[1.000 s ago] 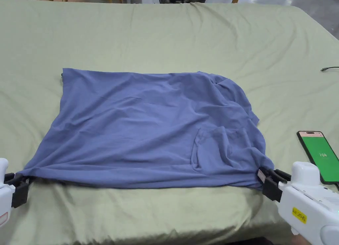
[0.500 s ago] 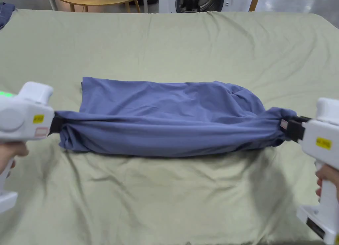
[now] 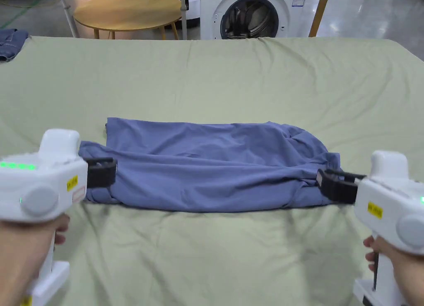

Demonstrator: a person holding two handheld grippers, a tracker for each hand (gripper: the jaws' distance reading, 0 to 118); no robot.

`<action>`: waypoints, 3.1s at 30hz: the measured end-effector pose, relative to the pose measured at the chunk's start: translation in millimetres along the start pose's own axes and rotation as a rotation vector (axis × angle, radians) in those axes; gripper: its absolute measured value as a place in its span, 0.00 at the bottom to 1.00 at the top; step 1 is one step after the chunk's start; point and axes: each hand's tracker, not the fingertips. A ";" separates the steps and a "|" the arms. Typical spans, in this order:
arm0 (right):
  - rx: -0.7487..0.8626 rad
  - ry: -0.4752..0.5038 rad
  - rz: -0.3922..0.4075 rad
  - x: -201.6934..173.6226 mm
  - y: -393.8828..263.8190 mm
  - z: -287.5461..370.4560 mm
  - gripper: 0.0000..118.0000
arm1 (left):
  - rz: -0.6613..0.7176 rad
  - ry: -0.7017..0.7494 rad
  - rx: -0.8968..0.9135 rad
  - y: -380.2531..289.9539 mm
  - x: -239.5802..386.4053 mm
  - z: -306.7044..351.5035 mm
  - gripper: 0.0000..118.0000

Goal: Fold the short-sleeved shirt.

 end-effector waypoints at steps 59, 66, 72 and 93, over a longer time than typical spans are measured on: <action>-0.230 0.077 -0.079 33.3 -60.1 51.6 0.05 | 0.122 -0.019 -0.124 -57.8 -39.2 70.9 0.05; -0.281 0.032 -0.094 27.5 -102.0 46.6 0.26 | 0.212 -0.027 -0.208 -125.2 -61.1 50.5 0.06; -0.074 -0.003 0.107 -19.9 -44.7 69.9 0.92 | -0.026 0.030 -0.015 -69.3 -28.8 69.0 1.00; 0.046 0.075 0.092 -70.1 -4.4 26.9 0.00 | 0.066 0.028 -0.101 -30.5 -55.8 -18.5 0.00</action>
